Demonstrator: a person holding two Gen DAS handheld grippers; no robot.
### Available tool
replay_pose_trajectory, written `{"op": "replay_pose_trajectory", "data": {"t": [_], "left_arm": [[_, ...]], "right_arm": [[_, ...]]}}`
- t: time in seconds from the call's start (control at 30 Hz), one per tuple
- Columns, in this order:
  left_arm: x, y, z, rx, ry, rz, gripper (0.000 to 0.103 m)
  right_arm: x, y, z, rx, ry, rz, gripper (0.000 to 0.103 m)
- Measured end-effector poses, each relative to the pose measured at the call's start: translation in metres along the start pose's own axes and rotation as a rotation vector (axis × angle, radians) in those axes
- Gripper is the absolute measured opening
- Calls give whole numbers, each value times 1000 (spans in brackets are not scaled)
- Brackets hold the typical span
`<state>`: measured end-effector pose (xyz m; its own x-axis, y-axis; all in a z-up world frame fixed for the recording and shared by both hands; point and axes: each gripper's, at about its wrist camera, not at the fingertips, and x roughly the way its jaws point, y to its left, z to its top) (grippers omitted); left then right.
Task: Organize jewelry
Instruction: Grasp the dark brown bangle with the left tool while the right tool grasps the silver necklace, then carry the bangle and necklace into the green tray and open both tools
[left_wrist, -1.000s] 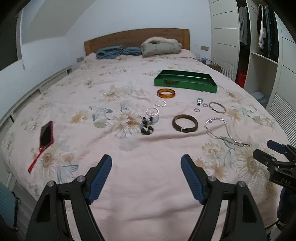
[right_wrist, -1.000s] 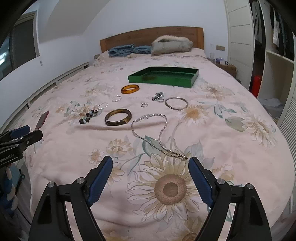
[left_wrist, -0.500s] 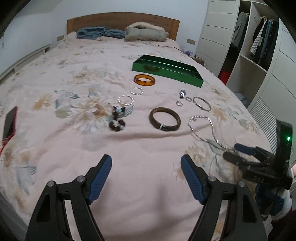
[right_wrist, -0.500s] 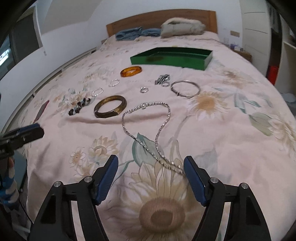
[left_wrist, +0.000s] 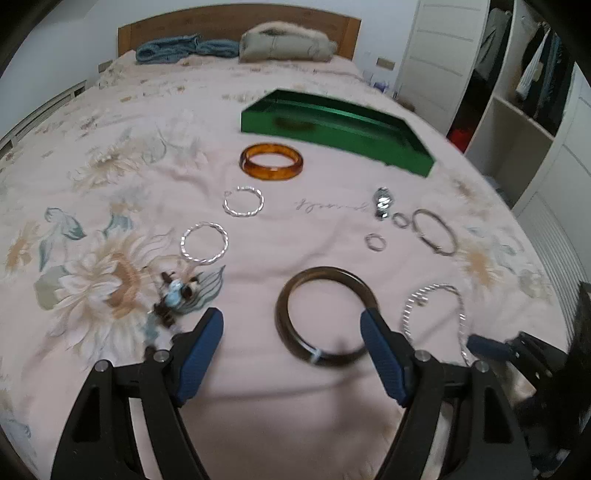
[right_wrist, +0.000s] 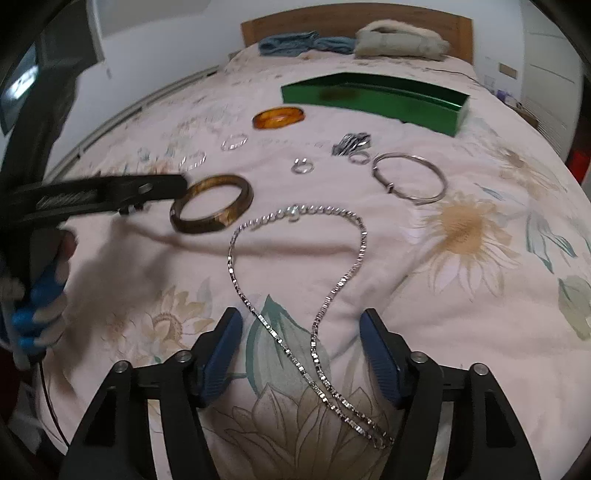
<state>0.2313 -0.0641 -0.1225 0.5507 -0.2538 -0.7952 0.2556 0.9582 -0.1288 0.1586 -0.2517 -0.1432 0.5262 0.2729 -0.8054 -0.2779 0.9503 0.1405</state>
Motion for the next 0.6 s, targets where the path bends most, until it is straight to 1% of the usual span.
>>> {"op": "replay_pose_trajectory", "data": {"t": [0.03,0.07,0.1,0.13,0.17,0.23,0.27,0.3,0.33,0.37,0.4,0.5,0.6], "left_arm": [[7,0,1,-1,15,5,73],[13,0,1,-3,30,5,64],[20,0,1,-4,52,0,54],[27,0,0,-4,69,5,52],[32,-2,-2,6,76,24,48],[34,-6,-2,30,75,43,44],[33,-9,-2,46,74,48,37],[33,-12,-2,53,76,47,26],[33,-14,-2,63,79,50,21],[33,-17,-2,74,81,55,11],[32,-19,-2,85,82,59,9],[26,-27,-3,125,64,90,9],[13,-30,-5,135,39,90,9]], "right_arm": [[2,1,0,-12,7,-5,62],[4,1,-1,-18,10,-10,61],[5,1,-1,-21,11,-17,56],[5,0,0,-22,10,-26,49],[5,-2,0,-21,9,-34,45],[4,-7,0,-2,4,-42,27],[3,-10,0,8,1,-42,23],[2,-12,0,18,-2,-44,15],[0,-14,-1,26,-7,-52,6],[-2,-15,-1,30,-11,-60,5],[-5,-15,-2,35,-16,-68,4],[-18,-17,-6,52,-41,-96,4],[-39,-21,-11,77,-79,-115,4]]}}
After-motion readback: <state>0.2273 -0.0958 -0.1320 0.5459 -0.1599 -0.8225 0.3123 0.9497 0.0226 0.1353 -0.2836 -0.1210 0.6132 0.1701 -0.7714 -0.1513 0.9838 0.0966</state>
